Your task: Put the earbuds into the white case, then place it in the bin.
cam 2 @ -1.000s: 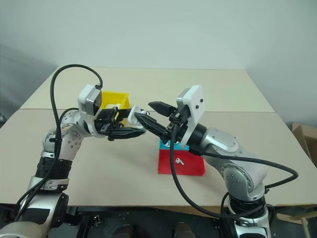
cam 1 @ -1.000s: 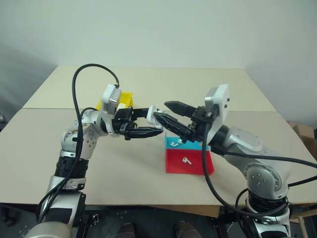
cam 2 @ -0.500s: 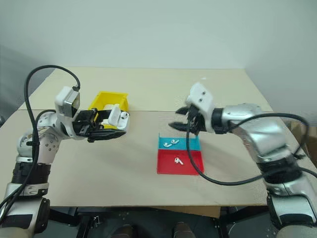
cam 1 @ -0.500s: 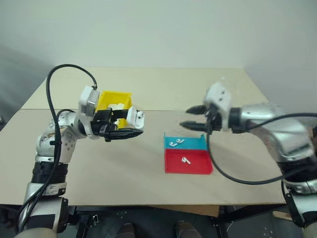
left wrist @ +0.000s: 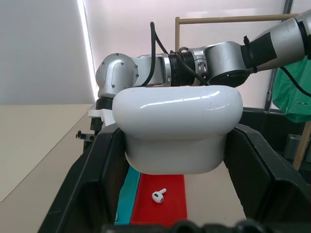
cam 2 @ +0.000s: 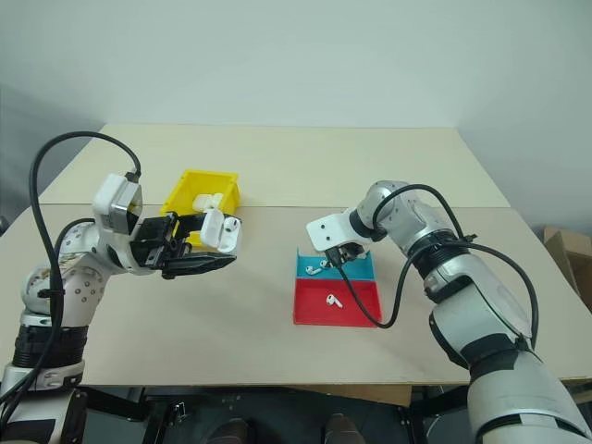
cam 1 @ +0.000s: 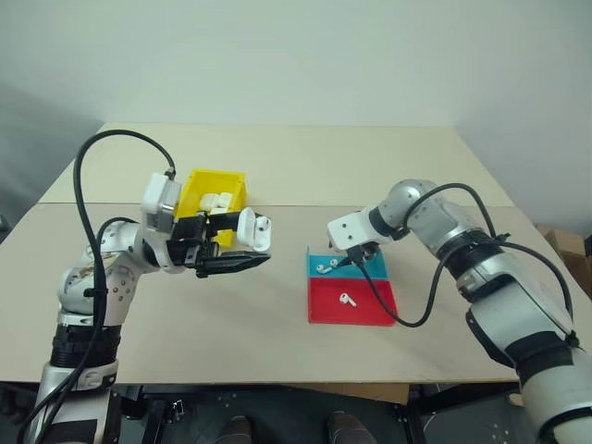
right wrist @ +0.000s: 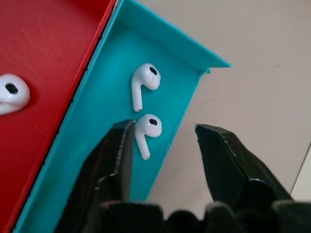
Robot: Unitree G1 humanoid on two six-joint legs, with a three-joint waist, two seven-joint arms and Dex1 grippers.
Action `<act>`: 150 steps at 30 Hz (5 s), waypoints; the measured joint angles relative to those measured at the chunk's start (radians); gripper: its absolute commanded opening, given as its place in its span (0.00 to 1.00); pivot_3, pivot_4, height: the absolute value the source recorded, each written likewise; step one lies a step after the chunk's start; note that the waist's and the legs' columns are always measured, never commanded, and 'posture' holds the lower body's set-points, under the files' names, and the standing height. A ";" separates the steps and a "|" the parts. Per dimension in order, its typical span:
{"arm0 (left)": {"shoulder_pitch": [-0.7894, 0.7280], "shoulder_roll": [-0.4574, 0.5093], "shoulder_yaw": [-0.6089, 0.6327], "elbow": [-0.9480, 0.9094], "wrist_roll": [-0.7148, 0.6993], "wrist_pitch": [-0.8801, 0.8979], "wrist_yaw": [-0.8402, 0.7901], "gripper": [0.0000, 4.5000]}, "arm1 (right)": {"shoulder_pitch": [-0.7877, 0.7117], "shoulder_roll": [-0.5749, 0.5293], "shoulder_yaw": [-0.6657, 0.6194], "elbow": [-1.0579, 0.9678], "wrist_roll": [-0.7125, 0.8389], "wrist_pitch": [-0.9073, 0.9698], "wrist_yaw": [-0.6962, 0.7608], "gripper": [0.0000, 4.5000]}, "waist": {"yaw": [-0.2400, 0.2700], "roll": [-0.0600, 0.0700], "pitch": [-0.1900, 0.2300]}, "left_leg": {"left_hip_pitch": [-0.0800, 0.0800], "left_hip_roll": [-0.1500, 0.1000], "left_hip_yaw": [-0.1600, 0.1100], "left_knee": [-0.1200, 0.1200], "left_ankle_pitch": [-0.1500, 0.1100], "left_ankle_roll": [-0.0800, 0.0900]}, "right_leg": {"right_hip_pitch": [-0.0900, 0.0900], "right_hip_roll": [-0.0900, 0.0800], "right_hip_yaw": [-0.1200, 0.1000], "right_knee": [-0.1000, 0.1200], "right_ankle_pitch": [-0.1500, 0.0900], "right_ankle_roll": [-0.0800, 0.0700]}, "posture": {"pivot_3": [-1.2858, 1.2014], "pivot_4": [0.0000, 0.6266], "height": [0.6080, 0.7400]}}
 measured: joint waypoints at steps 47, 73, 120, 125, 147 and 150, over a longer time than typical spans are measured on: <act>0.043 0.035 0.023 -0.046 -0.012 0.016 0.036 0.62 | -0.025 0.113 -0.062 0.202 -0.176 -0.153 -0.050 0.14 | -0.008 0.000 0.000 | 0.003 0.000 -0.001 0.000 0.001 -0.001 | 0.002 0.000 0.000 0.001 0.000 -0.001 | 0.52 0.24 1.00; -0.100 -0.069 -0.049 0.127 0.036 -0.038 -0.011 0.62 | 0.373 0.108 -0.954 -0.911 0.777 1.406 -0.254 0.14 | 0.019 0.001 0.000 | 0.001 0.000 -0.004 0.000 0.001 -0.001 | 0.003 0.000 -0.003 0.002 0.000 -0.001 | 0.52 0.24 1.00; -0.287 -0.230 -0.130 0.359 0.138 -0.116 -0.059 0.62 | 0.690 0.250 -0.828 -1.428 1.557 1.350 -1.126 0.14 | 0.014 0.001 0.000 | -0.001 -0.001 -0.006 -0.001 0.001 -0.001 | 0.002 0.000 -0.004 0.000 0.000 0.000 | 0.52 0.24 1.00; -0.287 -0.230 -0.129 0.357 0.137 -0.116 -0.064 0.62 | 0.693 0.231 -0.823 -1.417 1.557 1.334 -1.127 0.14 | 0.015 0.001 0.000 | -0.001 -0.001 -0.006 -0.001 0.001 -0.001 | 0.002 0.000 -0.004 0.000 0.000 0.000 | 0.52 0.24 1.00; -0.285 -0.232 -0.124 0.358 0.154 -0.116 -0.048 0.62 | 0.714 0.157 -0.754 -1.453 1.516 1.260 -1.060 0.82 | 0.016 0.001 0.000 | -0.001 -0.001 -0.006 0.000 0.001 -0.001 | 0.002 0.000 -0.004 0.000 0.000 0.000 | 0.52 0.24 1.00; -0.285 -0.231 -0.122 0.359 0.155 -0.116 -0.046 0.62 | 0.714 0.138 -0.754 -1.460 1.519 1.259 -1.048 0.90 | 0.017 0.001 0.000 | -0.001 -0.001 -0.006 0.000 0.001 -0.001 | 0.002 0.000 -0.004 0.000 0.000 0.000 | 0.52 0.24 1.00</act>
